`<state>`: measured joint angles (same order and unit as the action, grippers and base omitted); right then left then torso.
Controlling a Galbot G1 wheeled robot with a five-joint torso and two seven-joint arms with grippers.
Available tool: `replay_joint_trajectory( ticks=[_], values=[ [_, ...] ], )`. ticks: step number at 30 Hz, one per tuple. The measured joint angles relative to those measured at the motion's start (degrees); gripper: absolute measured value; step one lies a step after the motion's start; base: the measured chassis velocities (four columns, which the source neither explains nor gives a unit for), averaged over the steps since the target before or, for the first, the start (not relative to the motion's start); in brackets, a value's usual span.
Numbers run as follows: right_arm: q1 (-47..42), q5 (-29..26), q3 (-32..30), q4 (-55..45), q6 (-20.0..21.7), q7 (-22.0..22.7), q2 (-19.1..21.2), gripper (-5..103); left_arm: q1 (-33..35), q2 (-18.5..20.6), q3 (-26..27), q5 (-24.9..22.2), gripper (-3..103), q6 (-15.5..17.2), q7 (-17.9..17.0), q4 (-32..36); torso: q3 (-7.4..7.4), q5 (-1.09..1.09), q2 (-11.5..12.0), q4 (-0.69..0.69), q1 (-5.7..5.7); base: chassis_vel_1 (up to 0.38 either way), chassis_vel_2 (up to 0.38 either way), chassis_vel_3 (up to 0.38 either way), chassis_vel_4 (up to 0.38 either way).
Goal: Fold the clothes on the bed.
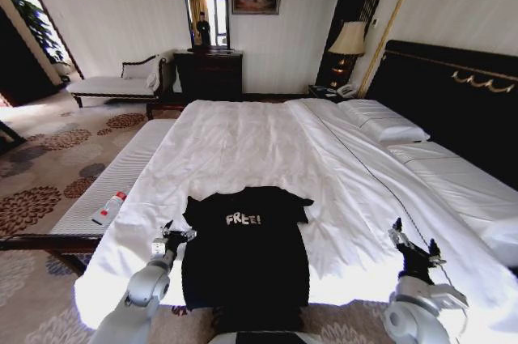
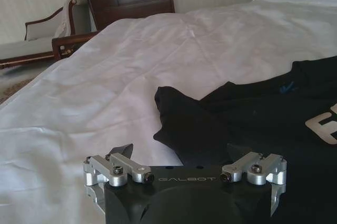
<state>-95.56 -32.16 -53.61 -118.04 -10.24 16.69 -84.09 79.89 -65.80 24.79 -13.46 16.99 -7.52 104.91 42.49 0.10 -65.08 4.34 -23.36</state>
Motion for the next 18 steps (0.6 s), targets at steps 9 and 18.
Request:
replay_joint_trajectory(
  ticks=[9,18],
  values=[
    [0.6,-0.4,0.0,0.7,0.4,0.5,0.6,100,-1.4,-0.7,-2.1,7.8,100,0.9,0.1,-3.5,0.00,0.00,0.0,-0.01,0.00,0.000,0.000,0.000,0.000],
    [1.0,-0.6,0.0,1.1,0.7,0.9,1.3,100,-4.6,-2.0,-2.5,5.4,100,1.0,-2.0,-7.1,0.00,0.00,0.0,-0.01,0.00,0.000,0.000,0.000,0.000]
  ],
)
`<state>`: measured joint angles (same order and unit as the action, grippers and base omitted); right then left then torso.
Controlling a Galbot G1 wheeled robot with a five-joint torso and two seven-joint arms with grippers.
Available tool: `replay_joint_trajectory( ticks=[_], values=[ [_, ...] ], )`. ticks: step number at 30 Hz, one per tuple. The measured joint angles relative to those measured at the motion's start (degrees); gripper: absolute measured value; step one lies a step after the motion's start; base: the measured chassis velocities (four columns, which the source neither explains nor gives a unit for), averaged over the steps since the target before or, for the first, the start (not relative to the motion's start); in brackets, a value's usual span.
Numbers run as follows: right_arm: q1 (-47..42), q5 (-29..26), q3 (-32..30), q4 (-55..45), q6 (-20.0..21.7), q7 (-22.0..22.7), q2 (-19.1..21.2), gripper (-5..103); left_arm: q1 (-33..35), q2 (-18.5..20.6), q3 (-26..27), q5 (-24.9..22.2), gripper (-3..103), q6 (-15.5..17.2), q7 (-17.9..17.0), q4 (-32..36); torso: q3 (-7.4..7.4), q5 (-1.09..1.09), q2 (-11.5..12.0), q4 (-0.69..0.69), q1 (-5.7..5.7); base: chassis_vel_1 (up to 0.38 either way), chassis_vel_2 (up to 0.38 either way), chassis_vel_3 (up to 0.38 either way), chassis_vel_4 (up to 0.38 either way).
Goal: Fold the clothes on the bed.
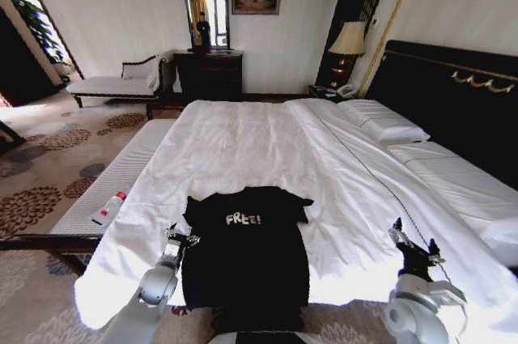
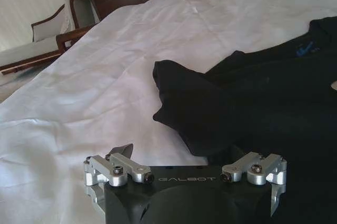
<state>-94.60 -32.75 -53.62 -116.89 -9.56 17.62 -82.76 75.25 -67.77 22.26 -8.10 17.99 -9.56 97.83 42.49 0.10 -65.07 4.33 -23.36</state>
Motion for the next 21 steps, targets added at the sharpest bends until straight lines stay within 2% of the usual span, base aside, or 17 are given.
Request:
replay_joint_trajectory(
  ticks=[7,8,11,21],
  values=[
    [-0.3,0.0,0.0,0.0,0.1,0.3,0.1,100,-5.8,-0.8,1.3,-7.1,100,-0.7,-3.5,-2.6,0.00,0.00,0.0,0.01,-0.01,0.000,0.000,0.000,0.000],
    [-0.3,0.0,0.0,0.0,0.1,0.3,0.1,100,-5.8,-0.8,1.3,-7.1,100,-0.7,-3.5,-2.6,0.00,0.00,0.0,0.01,-0.01,0.000,0.000,0.000,0.000],
    [-0.3,0.0,0.2,0.0,0.2,0.5,0.5,100,-6.7,-0.7,3.1,-11.2,100,-0.9,-4.3,-1.3,0.01,0.01,0.0,0.00,0.00,0.000,0.000,0.000,0.000],
    [-1.0,0.0,0.3,-0.4,0.2,0.8,0.4,100,-7.8,2.6,7.6,-12.5,100,-0.8,-4.0,1.2,0.00,0.01,0.0,-0.01,0.00,0.000,0.000,0.000,0.000]
  ],
)
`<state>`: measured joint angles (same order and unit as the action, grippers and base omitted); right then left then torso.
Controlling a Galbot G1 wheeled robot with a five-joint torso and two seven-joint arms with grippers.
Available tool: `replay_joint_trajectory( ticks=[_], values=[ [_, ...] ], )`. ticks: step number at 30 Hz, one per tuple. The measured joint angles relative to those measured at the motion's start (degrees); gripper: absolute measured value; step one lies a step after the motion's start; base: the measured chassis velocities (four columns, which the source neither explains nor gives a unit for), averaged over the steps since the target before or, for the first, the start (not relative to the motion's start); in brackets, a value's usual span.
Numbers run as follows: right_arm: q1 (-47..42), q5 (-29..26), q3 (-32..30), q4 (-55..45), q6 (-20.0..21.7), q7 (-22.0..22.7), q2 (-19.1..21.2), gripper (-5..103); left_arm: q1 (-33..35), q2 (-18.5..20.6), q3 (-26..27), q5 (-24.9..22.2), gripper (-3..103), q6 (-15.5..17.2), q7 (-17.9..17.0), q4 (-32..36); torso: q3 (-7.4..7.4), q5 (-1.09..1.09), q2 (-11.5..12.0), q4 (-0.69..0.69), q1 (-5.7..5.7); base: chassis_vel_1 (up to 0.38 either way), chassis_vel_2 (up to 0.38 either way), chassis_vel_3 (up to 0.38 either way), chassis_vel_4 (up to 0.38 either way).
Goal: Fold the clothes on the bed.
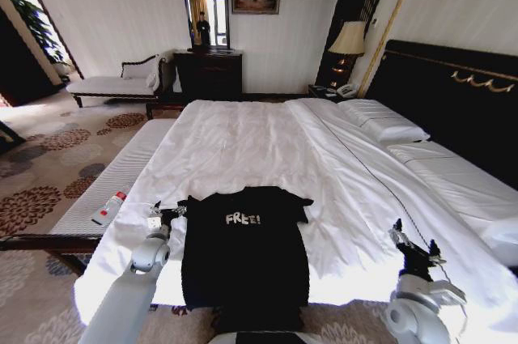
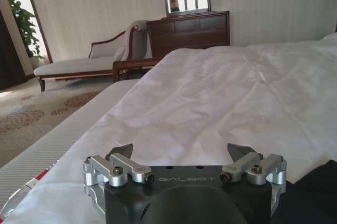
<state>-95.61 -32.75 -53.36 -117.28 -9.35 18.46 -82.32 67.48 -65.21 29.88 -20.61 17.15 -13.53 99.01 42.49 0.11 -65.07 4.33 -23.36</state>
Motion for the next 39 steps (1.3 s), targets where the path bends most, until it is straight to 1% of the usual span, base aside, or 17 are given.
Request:
replay_joint_trajectory(
  ticks=[5,8,10,12,13,14,16,17,18,19,23,27,28,32,36,37,39],
  values=[
    [-0.4,0.3,0.3,-0.3,0.0,0.1,-0.6,100,-0.4,1.3,3.1,-1.4,100,-0.5,0.2,0.3,0.00,0.00,0.0,0.01,0.00,0.000,0.000,0.000,0.000],
    [-0.9,0.5,0.5,-0.7,0.0,0.1,-1.1,100,1.3,2.0,5.3,-5.3,100,-0.3,0.8,1.5,0.00,-0.01,0.0,0.01,0.00,0.000,0.000,0.000,0.000],
    [-0.9,0.5,0.5,-0.7,0.0,0.1,-1.1,100,1.7,2.0,5.4,-6.0,100,-0.3,1.0,1.7,0.00,0.00,0.0,0.01,0.00,0.000,0.000,0.000,0.000],
    [-1.2,0.6,0.5,-1.1,0.0,0.2,-1.3,100,6.4,2.0,5.3,-10.6,100,0.1,2.6,3.6,0.00,-0.02,0.0,0.02,0.00,0.000,0.000,0.000,0.000],
    [-1.3,0.6,0.4,-1.3,0.0,0.2,-1.3,100,9.0,1.7,4.7,-9.7,100,-0.6,3.9,3.7,-0.01,-0.01,0.0,0.01,0.00,0.000,0.000,0.000,0.000],
    [-1.3,0.6,0.4,-1.3,0.0,0.2,-1.3,100,9.0,1.7,4.7,-9.7,100,-0.6,3.9,3.7,-0.01,-0.01,0.0,0.01,0.00,0.000,0.000,0.000,0.000],
    [-1.5,0.6,0.3,-1.5,0.0,0.3,-1.3,100,11.9,1.3,3.7,-4.9,100,-2.7,6.3,3.2,0.00,0.00,0.0,-0.01,0.00,0.000,0.000,0.000,0.000],
    [-1.6,0.6,0.2,-1.7,0.0,0.4,-1.2,100,14.6,0.8,2.2,4.0,100,-6.5,9.2,2.0,0.00,0.00,0.0,-0.03,0.01,0.000,0.000,0.000,0.000],
    [-1.6,0.6,0.1,-1.8,0.0,0.4,-1.1,100,15.6,0.6,1.3,7.4,100,-8.1,10.3,1.8,-0.01,0.01,0.0,-0.01,0.00,0.000,0.000,0.000,0.000],
    [-1.6,0.6,0.1,-1.8,0.0,0.4,-1.1,100,15.6,0.6,1.3,7.4,100,-8.1,10.3,1.8,-0.01,0.01,0.0,-0.01,0.00,0.000,0.000,0.000,0.000],
    [-1.7,0.5,0.0,-2.1,0.0,0.6,-1.2,100,16.7,-0.5,-1.2,11.8,100,-10.1,11.5,2.0,-0.01,-0.01,0.0,0.02,0.00,0.000,0.000,0.000,0.000],
    [-1.9,0.6,0.0,-2.1,0.0,0.6,-1.5,100,15.7,-1.4,-2.2,12.6,100,-10.4,11.1,1.9,-0.01,-0.02,0.0,0.02,0.00,0.000,0.000,0.000,0.000],
    [-1.9,0.6,0.0,-2.1,0.0,0.7,-1.6,100,14.9,-2.0,-2.6,12.2,100,-10.2,10.2,1.5,0.00,-0.02,0.0,0.02,0.00,0.000,0.000,0.000,0.000],
    [-2.0,0.6,0.0,-1.8,0.0,0.8,-1.7,100,12.6,-3.2,-3.1,10.3,100,-8.4,7.7,0.5,-0.01,-0.01,0.0,0.02,0.00,0.000,0.000,0.000,0.000],
    [-2.0,0.6,0.0,-1.7,-0.1,0.9,-1.7,100,11.3,-3.9,-3.4,10.0,100,-7.7,6.7,0.2,0.00,-0.02,0.0,0.01,0.00,0.000,0.000,0.000,0.000],
    [-1.9,0.6,0.0,-1.7,-0.1,0.9,-1.7,100,11.1,-4.0,-3.4,10.0,103,-7.7,6.5,0.2,0.00,-0.01,0.0,0.01,0.00,0.000,0.000,0.000,0.000],
    [-1.8,0.6,0.0,-1.5,-0.1,1.0,-1.7,100,10.4,-4.1,-3.5,9.8,95,-7.5,5.9,0.2,0.00,-0.01,0.0,0.00,0.00,0.000,0.000,0.000,0.000]
  ],
)
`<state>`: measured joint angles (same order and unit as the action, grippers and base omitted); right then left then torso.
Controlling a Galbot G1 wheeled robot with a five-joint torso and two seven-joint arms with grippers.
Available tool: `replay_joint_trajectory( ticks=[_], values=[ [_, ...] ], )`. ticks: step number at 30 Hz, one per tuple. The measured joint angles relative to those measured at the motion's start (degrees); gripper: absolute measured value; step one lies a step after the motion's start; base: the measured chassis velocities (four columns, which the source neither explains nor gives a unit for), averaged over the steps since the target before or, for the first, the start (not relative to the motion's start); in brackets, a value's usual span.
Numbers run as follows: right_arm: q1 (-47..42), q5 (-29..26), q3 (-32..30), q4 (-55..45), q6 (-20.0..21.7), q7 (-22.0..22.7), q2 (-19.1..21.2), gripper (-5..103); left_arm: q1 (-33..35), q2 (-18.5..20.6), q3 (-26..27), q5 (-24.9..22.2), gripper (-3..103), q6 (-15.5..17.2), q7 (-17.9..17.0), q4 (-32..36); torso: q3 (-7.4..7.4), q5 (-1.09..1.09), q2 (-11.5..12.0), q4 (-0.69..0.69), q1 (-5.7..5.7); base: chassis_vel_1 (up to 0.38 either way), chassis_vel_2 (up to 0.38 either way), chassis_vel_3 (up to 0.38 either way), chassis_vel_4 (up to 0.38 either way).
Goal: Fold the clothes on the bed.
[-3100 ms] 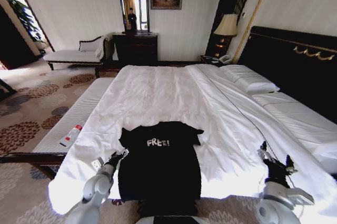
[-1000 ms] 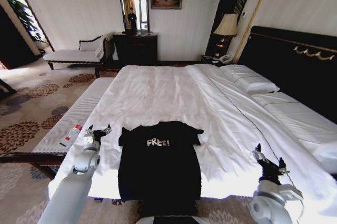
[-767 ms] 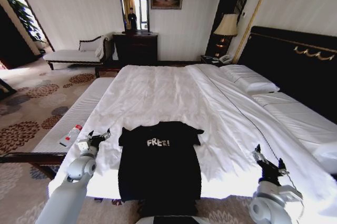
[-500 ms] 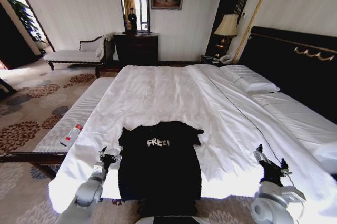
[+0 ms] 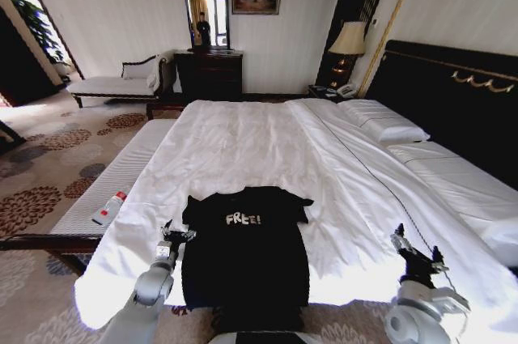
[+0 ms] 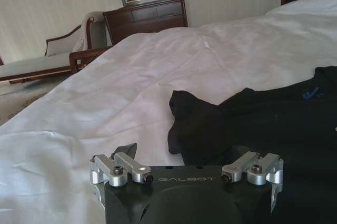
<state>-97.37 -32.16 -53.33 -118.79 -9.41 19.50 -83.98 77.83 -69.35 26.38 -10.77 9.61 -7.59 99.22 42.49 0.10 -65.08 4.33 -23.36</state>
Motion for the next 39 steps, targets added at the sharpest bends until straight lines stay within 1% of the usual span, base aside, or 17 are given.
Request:
replay_joint_trajectory(
  ticks=[2,6,8,12,14,15,17,21,23,26,27,28,33,35,36,38,39],
  values=[
    [0.0,0.0,0.0,0.0,0.0,0.0,0.0,100,-0.1,0.0,0.0,-0.1,95,0.0,-0.1,0.0,0.00,0.00,0.0,0.00,0.00,0.000,0.000,0.000,0.000],
    [0.1,0.0,0.1,0.2,0.0,0.1,0.0,100,-1.2,0.0,0.2,-1.1,74,0.3,-1.1,-0.4,0.00,0.01,0.0,0.00,0.00,0.000,0.000,0.000,0.000],
    [0.1,0.0,0.1,0.2,0.0,0.1,0.0,100,-1.3,0.1,0.3,-1.4,74,0.5,-1.2,-0.4,0.00,0.01,0.0,0.00,0.00,0.000,0.000,0.000,0.000],
    [0.2,0.0,0.2,0.3,0.0,0.2,0.0,100,-1.5,0.4,0.6,-2.7,51,0.9,-1.4,-0.4,0.00,0.01,0.0,0.00,0.00,0.000,0.000,0.000,0.000],
    [0.2,0.0,0.2,0.3,0.0,0.3,0.0,100,-1.6,0.4,0.7,-2.8,51,1.0,-1.4,-0.5,0.00,0.01,0.0,0.00,0.00,0.000,0.000,0.000,0.000],
    [0.2,-0.1,0.2,0.3,0.0,0.3,0.1,100,-1.8,0.4,0.8,-3.5,40,1.1,-1.5,-0.7,0.00,0.01,0.0,0.00,0.00,0.000,0.000,0.000,0.000],
    [0.2,-0.1,0.2,0.3,0.0,0.3,0.1,100,-1.9,0.4,0.8,-3.8,40,1.2,-1.6,-0.8,0.00,0.01,0.0,0.00,0.00,0.000,0.000,0.000,0.000],
    [0.1,-0.1,0.2,0.2,0.0,0.5,0.1,100,-2.4,0.3,0.9,-5.8,19,1.7,-2.4,-1.3,0.00,0.01,0.0,0.01,0.00,0.000,0.000,0.000,0.000],
    [0.0,-0.1,0.2,0.2,0.0,0.5,0.1,100,-2.5,0.3,1.0,-6.1,19,1.7,-2.4,-1.3,0.00,0.01,0.0,0.00,0.00,0.000,0.000,0.000,0.000],
    [-0.2,0.0,0.2,0.1,0.0,0.5,0.1,100,-3.0,0.3,1.3,-7.6,3,1.9,-3.0,-1.3,0.00,0.01,0.0,0.01,0.00,0.000,0.000,0.000,0.000],
    [-0.2,0.0,0.2,0.0,0.0,0.5,0.1,100,-3.2,0.3,1.5,-8.2,2,2.0,-3.4,-1.4,0.00,0.01,0.0,0.01,0.00,0.000,0.000,0.000,0.000],
    [-0.2,0.0,0.2,0.0,0.0,0.5,0.1,100,-3.2,0.3,1.5,-8.2,2,2.0,-3.4,-1.4,0.00,0.01,0.0,0.01,0.00,0.000,0.000,0.000,0.000],
    [-0.4,0.0,0.2,-0.1,0.0,0.5,0.1,100,-4.1,0.4,2.5,-11.3,1,2.3,-4.5,-1.2,0.00,0.01,0.0,0.00,0.00,0.000,0.000,0.000,0.000],
    [-0.4,0.0,0.2,-0.3,0.0,0.6,0.1,100,-4.6,0.7,3.1,-13.4,1,2.5,-5.0,-0.7,0.00,0.01,0.0,0.00,0.00,0.000,0.000,0.000,0.000],
    [-0.4,0.0,0.2,-0.3,0.1,0.6,0.1,100,-5.3,1.0,3.9,-16.2,1,3.0,-5.6,0.0,0.00,0.01,0.0,0.00,0.00,0.000,0.000,0.000,0.000],
    [-0.4,0.1,0.2,-0.3,0.1,0.6,0.1,100,-6.1,1.4,4.7,-18.6,1,3.5,-6.1,0.2,0.00,0.01,0.0,0.02,0.00,0.000,0.000,0.000,0.000],
    [-0.4,0.1,0.2,-0.3,0.1,0.6,0.1,100,-6.1,1.4,4.7,-18.6,1,3.5,-6.1,0.2,0.00,0.01,0.0,0.02,0.00,0.000,0.000,0.000,0.000]
  ],
)
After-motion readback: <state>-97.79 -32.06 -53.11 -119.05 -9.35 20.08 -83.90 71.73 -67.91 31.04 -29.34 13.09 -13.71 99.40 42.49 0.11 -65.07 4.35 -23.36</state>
